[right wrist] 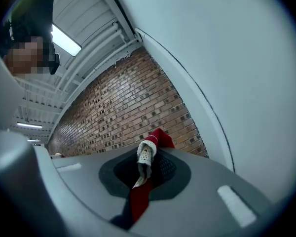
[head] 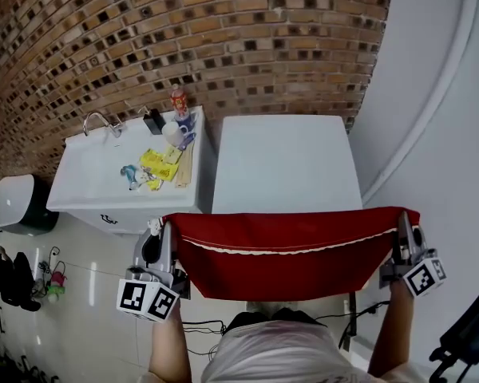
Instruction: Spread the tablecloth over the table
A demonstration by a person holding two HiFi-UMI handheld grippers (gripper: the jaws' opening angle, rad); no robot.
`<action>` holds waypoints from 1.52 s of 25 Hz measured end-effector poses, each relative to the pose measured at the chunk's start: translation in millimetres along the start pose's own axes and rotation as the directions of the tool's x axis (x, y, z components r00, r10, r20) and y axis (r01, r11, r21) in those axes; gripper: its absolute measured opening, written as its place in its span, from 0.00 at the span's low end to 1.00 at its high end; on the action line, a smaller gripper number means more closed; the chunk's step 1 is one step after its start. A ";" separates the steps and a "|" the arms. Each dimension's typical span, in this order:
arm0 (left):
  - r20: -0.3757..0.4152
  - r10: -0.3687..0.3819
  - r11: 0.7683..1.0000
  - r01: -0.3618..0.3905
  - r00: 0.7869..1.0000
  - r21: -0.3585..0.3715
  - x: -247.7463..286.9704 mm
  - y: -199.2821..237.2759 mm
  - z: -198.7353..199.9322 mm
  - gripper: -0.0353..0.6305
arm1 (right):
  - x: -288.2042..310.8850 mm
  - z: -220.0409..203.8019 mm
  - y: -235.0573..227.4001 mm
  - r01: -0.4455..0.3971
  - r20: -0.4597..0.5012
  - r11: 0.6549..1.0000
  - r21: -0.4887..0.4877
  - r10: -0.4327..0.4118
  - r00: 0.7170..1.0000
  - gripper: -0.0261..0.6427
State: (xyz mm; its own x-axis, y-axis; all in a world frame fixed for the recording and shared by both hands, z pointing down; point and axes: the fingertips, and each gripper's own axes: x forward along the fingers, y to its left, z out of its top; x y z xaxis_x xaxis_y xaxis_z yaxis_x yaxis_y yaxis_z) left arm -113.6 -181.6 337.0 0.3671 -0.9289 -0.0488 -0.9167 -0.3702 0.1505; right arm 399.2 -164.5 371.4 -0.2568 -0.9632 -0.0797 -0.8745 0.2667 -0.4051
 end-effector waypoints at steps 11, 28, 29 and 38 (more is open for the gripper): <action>-0.025 -0.078 0.997 0.078 0.997 -0.017 21.9 3.1 -11.8 0.09 | -9.2 10.4 -7.0 0.084 0.029 0.996 -0.029 -0.083 0.996 0.06; -0.088 -0.022 0.998 0.027 0.996 0.050 77.6 9.6 -38.8 0.09 | 42.2 -9.2 -52.3 0.056 -0.081 0.994 -0.089 -0.063 0.995 0.06; -0.091 -0.022 0.998 0.027 0.996 0.058 82.5 9.9 -40.8 0.09 | 46.8 -11.2 -56.9 0.056 -0.090 0.994 -0.096 -0.064 0.994 0.06; -0.138 0.014 0.997 -0.005 0.990 0.072 125.3 25.8 -70.3 0.09 | 94.3 -32.5 -86.3 0.039 -0.179 0.991 -0.132 -0.062 0.982 0.06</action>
State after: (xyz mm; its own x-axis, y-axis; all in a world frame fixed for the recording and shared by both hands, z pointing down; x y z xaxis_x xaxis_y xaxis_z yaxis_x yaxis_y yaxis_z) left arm -80.2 -306.8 404.2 0.3721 -0.9239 0.0898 -0.9273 -0.3657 0.0795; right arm 437.0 -277.2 428.5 -0.2715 -0.9561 0.1100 -0.9303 0.2314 -0.2845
